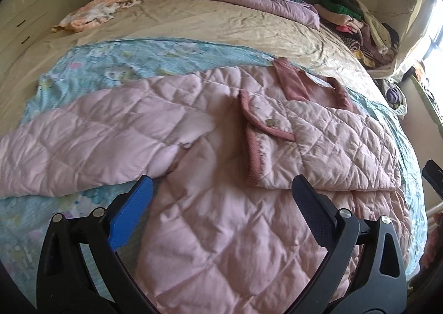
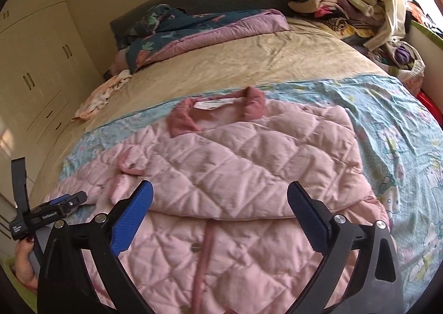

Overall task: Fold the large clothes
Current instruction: 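Withdraw the left tool from the folded jacket side, then move the left tool to the other sleeve cuff and close on it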

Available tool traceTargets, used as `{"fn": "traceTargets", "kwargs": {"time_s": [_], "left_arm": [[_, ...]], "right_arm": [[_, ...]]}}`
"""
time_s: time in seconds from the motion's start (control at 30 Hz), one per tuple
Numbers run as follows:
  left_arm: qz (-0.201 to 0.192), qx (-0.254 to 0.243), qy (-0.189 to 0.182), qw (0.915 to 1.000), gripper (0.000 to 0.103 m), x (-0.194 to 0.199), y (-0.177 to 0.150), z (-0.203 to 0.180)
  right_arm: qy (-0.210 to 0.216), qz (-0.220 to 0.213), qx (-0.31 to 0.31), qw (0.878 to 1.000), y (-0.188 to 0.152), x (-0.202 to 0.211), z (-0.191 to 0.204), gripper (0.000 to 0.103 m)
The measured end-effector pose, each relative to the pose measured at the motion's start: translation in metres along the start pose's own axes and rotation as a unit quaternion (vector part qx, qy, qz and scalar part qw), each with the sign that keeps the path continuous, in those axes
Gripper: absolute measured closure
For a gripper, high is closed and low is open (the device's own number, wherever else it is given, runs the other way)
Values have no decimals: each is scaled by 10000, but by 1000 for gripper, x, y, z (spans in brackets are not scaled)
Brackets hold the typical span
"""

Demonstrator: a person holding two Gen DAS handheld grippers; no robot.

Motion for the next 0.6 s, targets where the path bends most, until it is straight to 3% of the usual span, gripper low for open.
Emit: {"fn": "traceTargets", "kwargs": {"time_s": [0.6], "left_arm": [[-206, 430, 320, 9984, 9, 30, -3, 64]], "right_arm": [[599, -79, 350, 9976, 7, 9, 81, 6]]}}
Point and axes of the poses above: each gripper's, at about its wrist camera, not at the fingertips, and x roughly against the way its jaws point, z to its left, y to its top, the point moved 2 cm from there along -x, roughly the way its jaws point, and after that the axes turned 9 degrees about -z, right-handed, at the moved point
